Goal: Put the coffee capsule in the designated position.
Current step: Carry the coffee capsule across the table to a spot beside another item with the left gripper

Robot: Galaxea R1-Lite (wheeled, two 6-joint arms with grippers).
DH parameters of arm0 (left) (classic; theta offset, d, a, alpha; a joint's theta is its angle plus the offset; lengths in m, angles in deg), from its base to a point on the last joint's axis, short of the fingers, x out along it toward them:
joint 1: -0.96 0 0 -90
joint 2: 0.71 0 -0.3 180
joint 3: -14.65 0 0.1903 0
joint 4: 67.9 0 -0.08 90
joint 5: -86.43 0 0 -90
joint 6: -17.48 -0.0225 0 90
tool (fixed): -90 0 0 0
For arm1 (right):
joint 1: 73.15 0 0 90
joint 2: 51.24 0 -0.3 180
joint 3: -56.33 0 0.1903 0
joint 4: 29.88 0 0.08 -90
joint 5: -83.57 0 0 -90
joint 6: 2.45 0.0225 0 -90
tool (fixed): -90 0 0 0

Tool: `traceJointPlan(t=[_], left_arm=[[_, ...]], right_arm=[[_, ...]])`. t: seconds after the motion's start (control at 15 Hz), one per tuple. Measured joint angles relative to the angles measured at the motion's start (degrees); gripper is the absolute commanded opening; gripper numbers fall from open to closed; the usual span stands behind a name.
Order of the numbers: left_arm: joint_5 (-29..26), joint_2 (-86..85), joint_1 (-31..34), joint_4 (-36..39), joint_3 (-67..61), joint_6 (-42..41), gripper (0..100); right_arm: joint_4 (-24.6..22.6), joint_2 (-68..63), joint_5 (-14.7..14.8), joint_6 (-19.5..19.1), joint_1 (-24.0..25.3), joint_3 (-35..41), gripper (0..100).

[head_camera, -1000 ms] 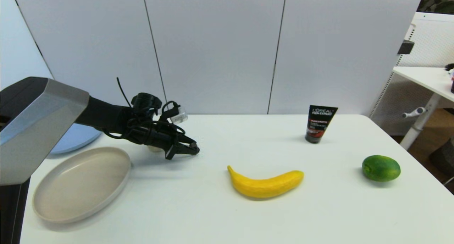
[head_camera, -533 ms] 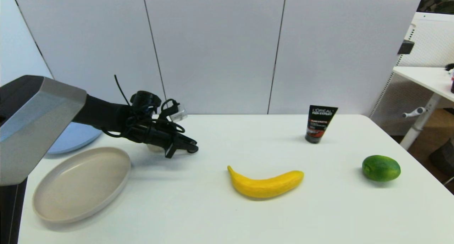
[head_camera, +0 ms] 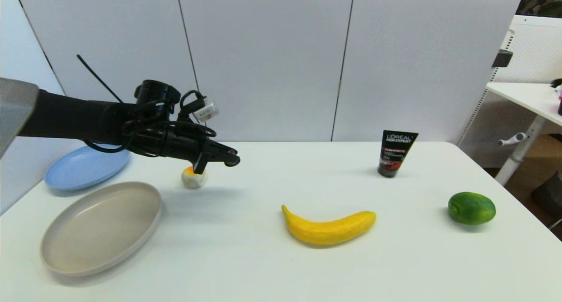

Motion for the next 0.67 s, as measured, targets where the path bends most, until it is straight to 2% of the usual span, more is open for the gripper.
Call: traceJointPlan(t=[0.33, 0.67], left_arm=[[2.06, -12.59, 2.49, -3.12, -8.87, 1.05, 0], [2.41, -25.94, 10.45, -3.32, -20.72, -0.02, 0]], right_arm=[[0.02, 0.0, 0.0, 0.02, 0.0, 0.0, 100], [0.0, 0.0, 0.0, 0.02, 0.02, 0.0, 100]])
